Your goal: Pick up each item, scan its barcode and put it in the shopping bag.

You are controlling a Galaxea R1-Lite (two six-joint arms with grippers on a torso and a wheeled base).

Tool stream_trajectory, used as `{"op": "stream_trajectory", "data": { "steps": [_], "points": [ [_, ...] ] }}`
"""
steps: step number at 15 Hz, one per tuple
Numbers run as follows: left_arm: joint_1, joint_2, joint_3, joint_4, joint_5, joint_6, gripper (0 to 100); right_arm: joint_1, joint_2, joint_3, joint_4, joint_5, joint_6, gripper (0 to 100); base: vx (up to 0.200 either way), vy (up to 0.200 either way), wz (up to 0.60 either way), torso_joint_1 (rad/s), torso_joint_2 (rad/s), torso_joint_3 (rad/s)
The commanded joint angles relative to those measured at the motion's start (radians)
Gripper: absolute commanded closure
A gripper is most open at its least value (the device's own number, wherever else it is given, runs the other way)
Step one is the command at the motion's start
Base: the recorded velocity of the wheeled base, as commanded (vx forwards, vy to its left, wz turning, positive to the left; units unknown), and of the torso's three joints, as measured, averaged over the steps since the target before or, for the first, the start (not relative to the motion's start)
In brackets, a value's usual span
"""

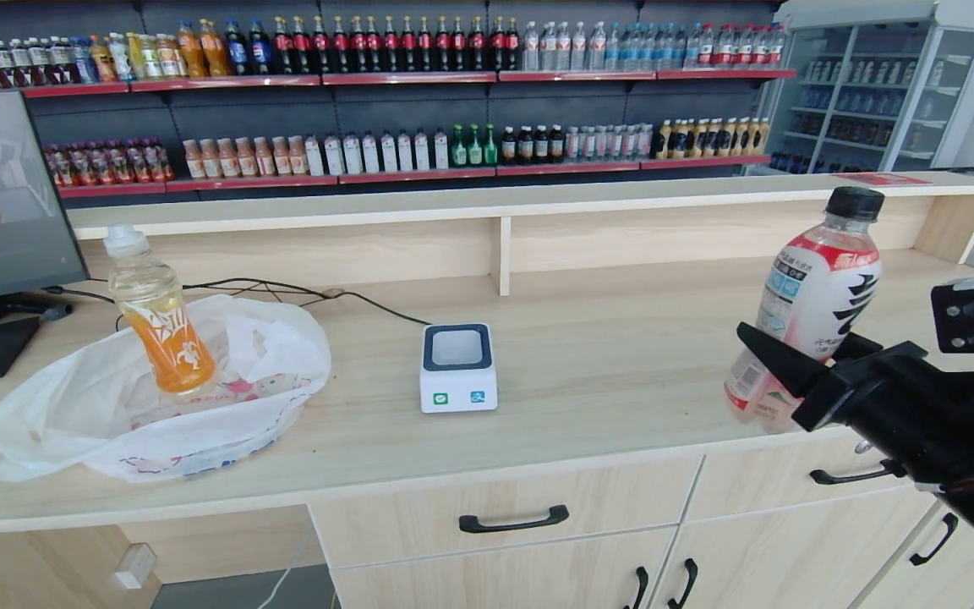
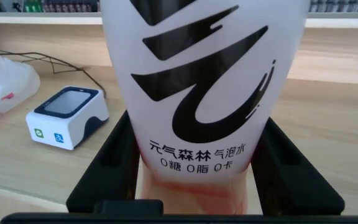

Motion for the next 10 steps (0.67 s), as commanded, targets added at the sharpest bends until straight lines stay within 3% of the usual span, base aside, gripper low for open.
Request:
{"op": "stream_trajectory", "data": {
  "steps": [1,4,5,10],
  "points": [
    [0.000,0.000,0.000,0.000,0.000,0.000,0,0.051,-0.109,0.066,0.001,-0.002,-0.003,100,0.000,0.000,0.00,0.000,0.00,0.000],
    [0.000,0.000,0.000,0.000,0.000,0.000,0,0.129,-0.145,0.118,0.001,-0.008,-0.002,100,0.000,0.000,0.00,0.000,0.00,0.000],
    [0.000,0.000,0.000,0.000,0.000,0.000,0,0.209,-0.152,0.149,0.001,-0.027,0.014,100,0.000,0.000,0.00,0.000,0.00,0.000],
    [0.000,0.000,0.000,0.000,0.000,0.000,0,0.276,-0.125,0.089,0.002,-0.017,0.173,100,0.000,0.000,0.00,0.000,0.00,0.000]
  ]
}}
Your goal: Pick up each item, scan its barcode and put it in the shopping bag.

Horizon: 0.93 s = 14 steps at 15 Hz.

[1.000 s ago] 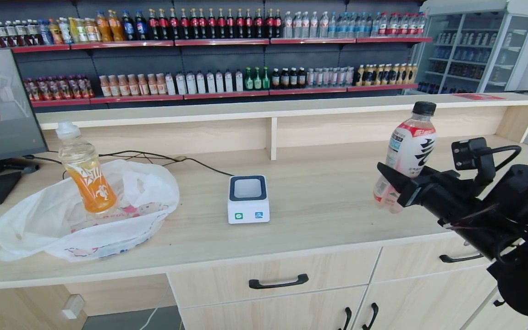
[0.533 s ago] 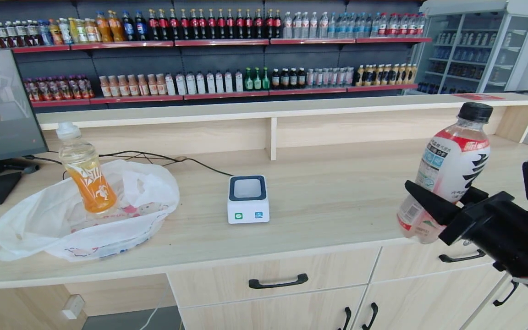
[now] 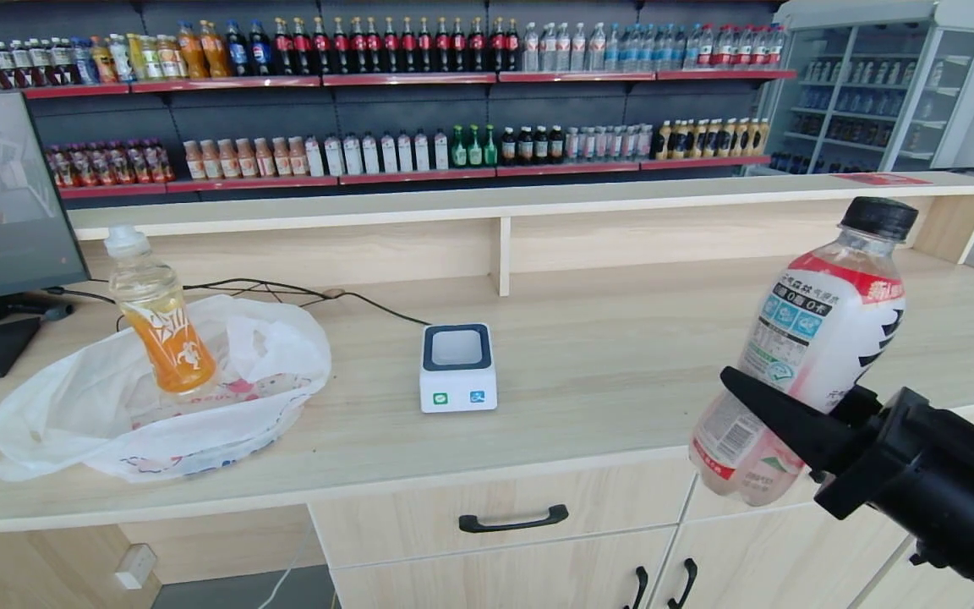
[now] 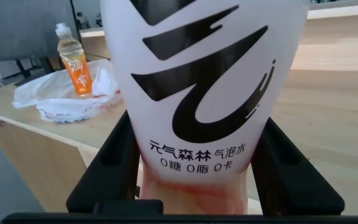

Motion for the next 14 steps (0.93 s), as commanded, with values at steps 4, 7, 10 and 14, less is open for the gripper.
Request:
{"op": "stream_trajectory", "data": {
  "steps": [4,7,10,14],
  "points": [
    [0.000,0.000,0.000,0.000,0.000,0.000,0,0.068,0.001,-0.037,-0.014,0.009,0.182,100,0.000,0.000,0.00,0.000,0.00,0.000],
    [0.000,0.000,0.000,0.000,0.000,0.000,0,0.071,0.001,-0.058,-0.038,0.069,0.291,100,0.000,0.000,0.00,0.000,0.00,0.000],
    [0.000,0.000,0.000,0.000,0.000,0.000,0,0.080,-0.008,-0.077,-0.038,0.129,0.352,100,0.000,0.000,0.00,0.000,0.00,0.000],
    [0.000,0.000,0.000,0.000,0.000,0.000,0,0.169,0.009,-0.095,-0.038,0.227,0.388,100,0.000,0.000,0.00,0.000,0.00,0.000]
  ]
}}
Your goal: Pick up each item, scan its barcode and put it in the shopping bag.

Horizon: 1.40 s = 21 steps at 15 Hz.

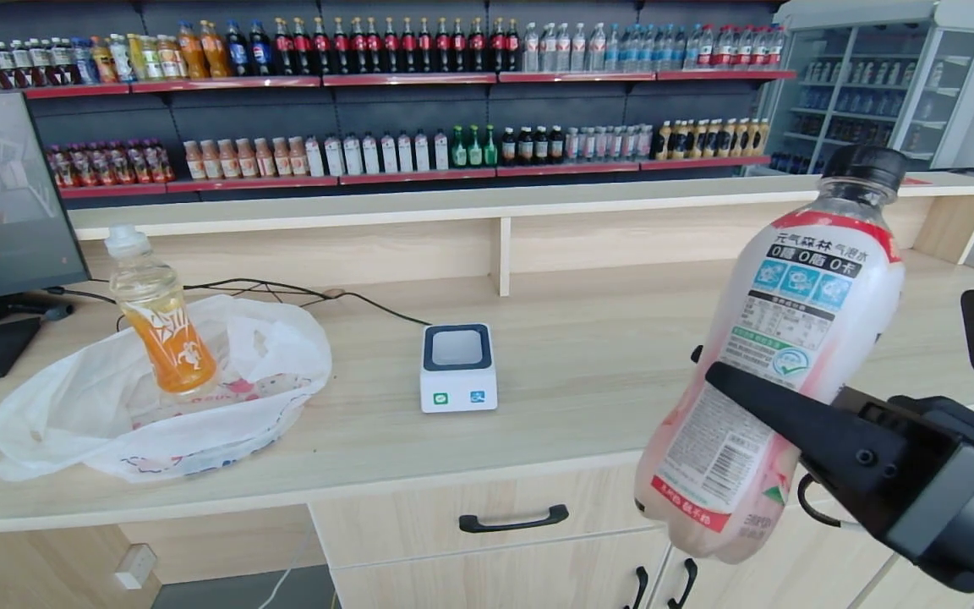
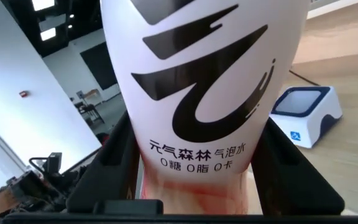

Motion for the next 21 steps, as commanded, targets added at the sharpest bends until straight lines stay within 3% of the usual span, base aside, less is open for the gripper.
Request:
{"op": "stream_trajectory", "data": {
  "steps": [1,3,7,10,14,21],
  "points": [
    [0.000,0.000,0.000,0.000,0.000,0.000,0,0.057,0.028,-0.020,-0.001,0.012,-0.001,100,0.000,0.000,0.00,0.000,0.00,0.000],
    [0.000,0.000,0.000,0.000,0.000,0.000,0,0.114,0.085,-0.087,-0.001,0.012,-0.001,100,0.000,0.000,0.00,0.000,0.00,0.000],
    [0.000,0.000,0.000,0.000,0.000,0.000,0,0.134,0.168,-0.259,-0.001,0.015,0.055,100,0.000,0.000,0.00,0.000,0.00,0.000],
    [0.000,0.000,0.000,0.000,0.000,0.000,0,0.201,0.168,-0.284,-0.001,0.015,0.147,100,0.000,0.000,0.00,0.000,0.00,0.000],
    [0.000,0.000,0.000,0.000,0.000,0.000,0,0.200,0.189,-0.370,-0.001,0.015,0.228,100,0.000,0.000,0.00,0.000,0.00,0.000],
    [0.000,0.000,0.000,0.000,0.000,0.000,0,0.195,0.160,-0.379,-0.001,0.015,0.252,100,0.000,0.000,0.00,0.000,0.00,0.000]
  ]
}}
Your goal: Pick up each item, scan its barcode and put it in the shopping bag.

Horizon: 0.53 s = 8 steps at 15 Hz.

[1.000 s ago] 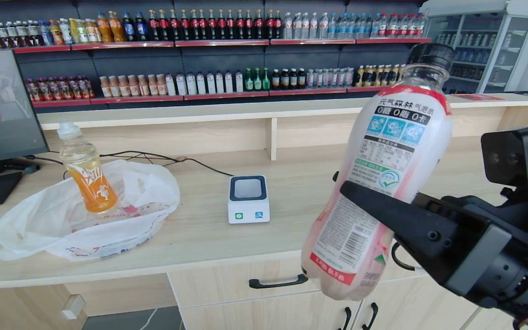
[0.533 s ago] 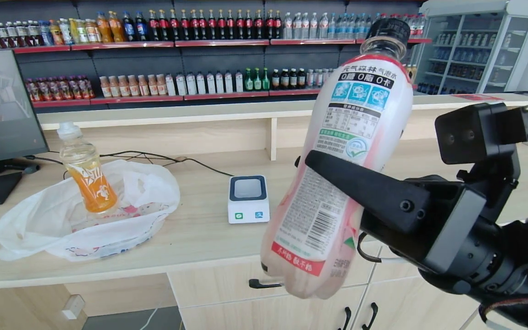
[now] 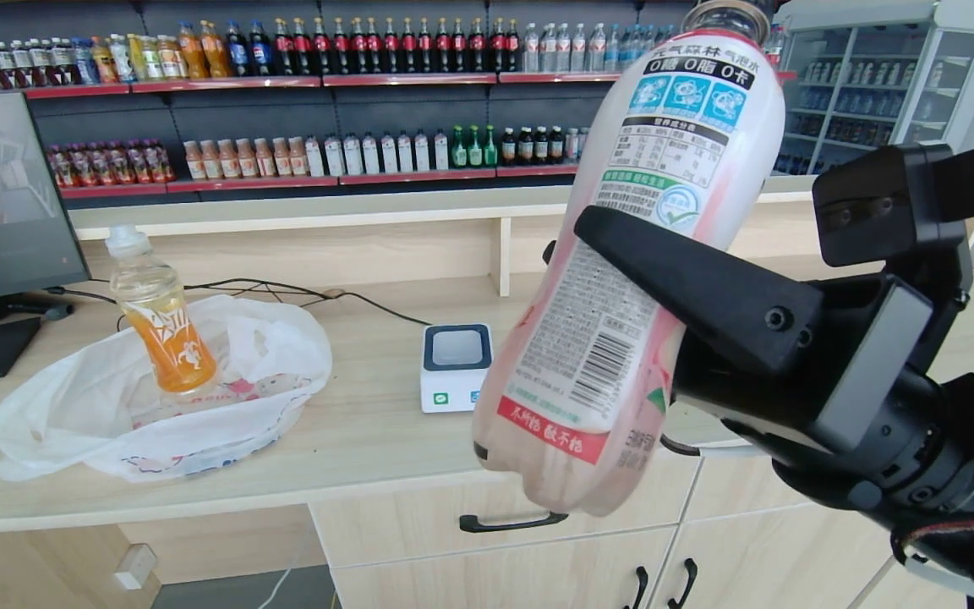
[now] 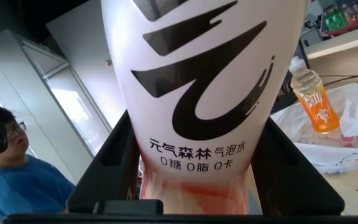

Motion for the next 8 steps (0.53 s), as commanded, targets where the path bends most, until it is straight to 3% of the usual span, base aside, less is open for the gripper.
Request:
{"op": "stream_trajectory", "data": {
  "steps": [1,8],
  "points": [
    [0.000,0.000,0.000,0.000,0.000,0.000,0,-0.002,-0.012,0.002,-0.001,0.000,0.001,100,0.000,0.000,0.00,0.000,0.00,0.000],
    [0.000,0.000,0.000,0.000,0.000,0.000,0,0.000,-0.024,0.006,-0.001,0.002,-0.004,100,0.000,0.000,0.00,0.000,0.00,0.000]
  ]
}}
